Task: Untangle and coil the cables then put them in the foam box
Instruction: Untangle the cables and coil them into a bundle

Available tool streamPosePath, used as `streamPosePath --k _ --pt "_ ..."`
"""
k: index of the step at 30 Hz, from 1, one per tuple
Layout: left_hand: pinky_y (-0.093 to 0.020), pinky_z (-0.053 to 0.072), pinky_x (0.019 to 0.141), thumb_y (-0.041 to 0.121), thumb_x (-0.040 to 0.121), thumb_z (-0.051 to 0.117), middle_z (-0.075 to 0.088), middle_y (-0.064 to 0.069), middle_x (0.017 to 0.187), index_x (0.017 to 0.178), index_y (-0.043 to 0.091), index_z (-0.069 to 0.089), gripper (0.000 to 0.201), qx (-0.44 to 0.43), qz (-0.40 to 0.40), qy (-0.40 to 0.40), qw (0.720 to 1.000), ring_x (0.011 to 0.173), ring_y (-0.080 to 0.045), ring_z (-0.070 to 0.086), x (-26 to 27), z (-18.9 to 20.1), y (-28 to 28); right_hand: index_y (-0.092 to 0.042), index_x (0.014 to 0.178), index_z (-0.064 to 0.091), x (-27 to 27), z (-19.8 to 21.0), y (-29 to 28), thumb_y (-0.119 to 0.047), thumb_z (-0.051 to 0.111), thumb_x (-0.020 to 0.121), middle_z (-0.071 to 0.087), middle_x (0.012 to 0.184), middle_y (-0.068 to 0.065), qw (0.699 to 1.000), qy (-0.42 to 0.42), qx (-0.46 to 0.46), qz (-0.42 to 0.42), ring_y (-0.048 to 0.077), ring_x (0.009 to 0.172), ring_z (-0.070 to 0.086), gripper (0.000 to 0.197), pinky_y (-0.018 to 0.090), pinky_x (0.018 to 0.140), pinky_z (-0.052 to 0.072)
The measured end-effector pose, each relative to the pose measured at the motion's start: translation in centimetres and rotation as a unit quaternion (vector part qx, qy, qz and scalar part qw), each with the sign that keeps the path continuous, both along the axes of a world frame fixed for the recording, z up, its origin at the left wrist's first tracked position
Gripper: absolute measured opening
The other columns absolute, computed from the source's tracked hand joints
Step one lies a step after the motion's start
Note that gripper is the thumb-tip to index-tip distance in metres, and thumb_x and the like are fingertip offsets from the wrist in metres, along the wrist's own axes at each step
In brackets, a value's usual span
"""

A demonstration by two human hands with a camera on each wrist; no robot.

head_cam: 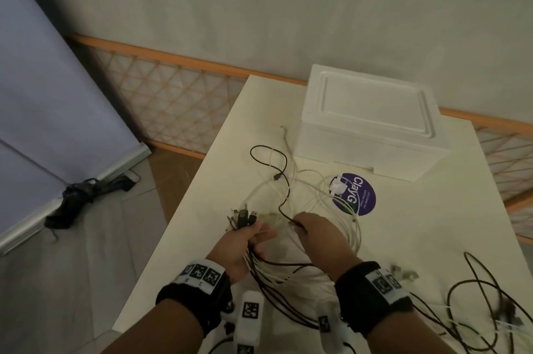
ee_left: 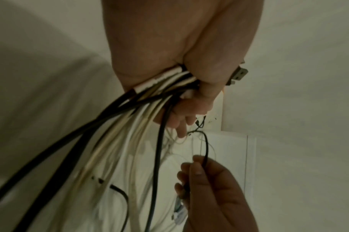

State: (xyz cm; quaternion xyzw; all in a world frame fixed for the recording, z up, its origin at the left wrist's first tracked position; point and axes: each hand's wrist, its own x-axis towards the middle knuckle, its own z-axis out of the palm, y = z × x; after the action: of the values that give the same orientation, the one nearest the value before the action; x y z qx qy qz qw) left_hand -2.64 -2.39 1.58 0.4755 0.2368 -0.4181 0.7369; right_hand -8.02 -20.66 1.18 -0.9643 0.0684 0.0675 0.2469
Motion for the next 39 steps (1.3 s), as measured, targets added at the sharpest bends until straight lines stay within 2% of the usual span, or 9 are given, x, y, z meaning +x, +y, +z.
streamPosePath --k 2,6,10,19,22,25,28,33,39 --pt "-0.023 0.046 0.043 0.02 0.099 0.049 0.072 -0.014 0.093 0.106 -0.001 0.065 0.027 -0.03 -0.016 -0.003 0.999 0.04 -0.009 0.046 0.3 0.5 -1.2 -0.023 0.12 0.06 -0.7 1.4 0.6 -0.026 0.048 0.096 0.065 0.109 -0.002 0.998 -0.027 0.024 0.042 0.017 0.101 0.057 0.027 0.026 0.086 0.042" --pt "-0.022 0.044 0.044 0.019 0.1 0.046 0.063 -0.001 0.071 0.084 0.002 0.065 0.03 -0.048 -0.029 -0.038 0.998 0.04 -0.007 0.037 1.0 1.7 -3.3 -0.021 0.116 0.065 -3.9 3.3 0.5 -0.024 0.051 0.095 0.067 0.104 -0.001 0.996 -0.05 0.02 0.071 0.017 0.1 0.058 0.025 0.021 0.084 0.04" --pt "-0.021 0.041 0.041 0.02 0.101 0.044 0.056 0.002 0.062 0.081 0.005 0.062 0.031 -0.039 0.0 -0.037 0.999 0.039 -0.005 0.033 1.7 1.4 -4.3 -0.027 0.108 0.068 -7.4 4.9 -2.2 -0.036 0.051 0.09 0.067 0.105 -0.012 0.998 0.033 0.037 0.046 0.006 0.1 0.059 0.027 0.005 0.08 0.033" --pt "-0.021 0.041 0.041 0.014 0.098 0.05 0.061 0.001 0.063 0.089 0.008 0.062 0.016 -0.042 0.085 -0.052 0.994 0.038 -0.006 0.033 3.4 1.4 -4.8 -0.024 0.067 0.058 -13.9 6.2 -10.9 -0.028 0.049 0.089 0.06 0.073 -0.004 0.964 0.227 -0.051 -0.132 0.01 0.074 0.058 0.024 0.026 0.065 0.043" --pt "-0.02 0.041 0.039 0.016 0.096 0.055 0.049 0.0 0.063 0.074 0.007 0.064 0.025 -0.032 0.089 -0.074 0.993 0.036 -0.006 0.034 2.9 1.9 -5.0 -0.03 0.075 0.059 -13.9 5.8 -11.1 -0.035 0.042 0.091 0.054 0.077 -0.008 0.936 0.282 -0.157 -0.138 0.008 0.089 0.059 0.024 0.026 0.074 0.042" --pt "-0.019 0.04 0.039 0.015 0.094 0.058 0.059 0.001 0.071 0.075 0.01 0.066 0.022 -0.014 0.079 -0.075 0.994 0.038 -0.005 0.034 2.6 2.3 -5.1 -0.039 0.109 0.061 -12.3 5.7 -10.2 -0.035 0.05 0.086 0.055 0.112 -0.015 0.939 0.18 -0.251 -0.148 0.01 0.113 0.051 0.026 0.037 0.1 0.034" --pt "-0.018 0.039 0.042 0.012 0.094 0.058 0.071 -0.001 0.086 0.086 0.01 0.066 0.011 -0.011 0.026 -0.08 0.996 0.04 -0.003 0.033 1.1 2.8 -6.0 -0.027 0.126 0.057 -8.0 6.8 -6.4 -0.025 0.058 0.086 0.054 0.131 -0.005 0.986 0.017 -0.082 -0.145 0.016 0.121 0.048 0.04 0.03 0.103 0.032" --pt "-0.021 0.037 0.043 0.012 0.092 0.059 0.071 0.002 0.078 0.097 0.012 0.069 0.011 -0.027 -0.004 -0.064 0.998 0.04 -0.005 0.034 -1.0 3.3 -6.8 -0.025 0.13 0.048 -2.5 6.0 0.7 -0.025 0.043 0.097 0.063 0.109 0.003 1.0 0.02 -0.015 -0.01 0.02 0.095 0.06 0.033 0.035 0.084 0.05" --pt "-0.019 0.036 0.046 0.017 0.093 0.058 0.075 0.002 0.094 0.103 0.012 0.066 0.014 -0.041 -0.003 -0.05 0.998 0.039 -0.004 0.032 -0.2 3.3 -5.9 -0.019 0.116 0.055 -3.5 4.2 0.0 -0.031 0.056 0.092 0.058 0.107 -0.003 0.997 -0.041 0.023 -0.064 0.015 0.097 0.055 0.027 0.03 0.083 0.046"
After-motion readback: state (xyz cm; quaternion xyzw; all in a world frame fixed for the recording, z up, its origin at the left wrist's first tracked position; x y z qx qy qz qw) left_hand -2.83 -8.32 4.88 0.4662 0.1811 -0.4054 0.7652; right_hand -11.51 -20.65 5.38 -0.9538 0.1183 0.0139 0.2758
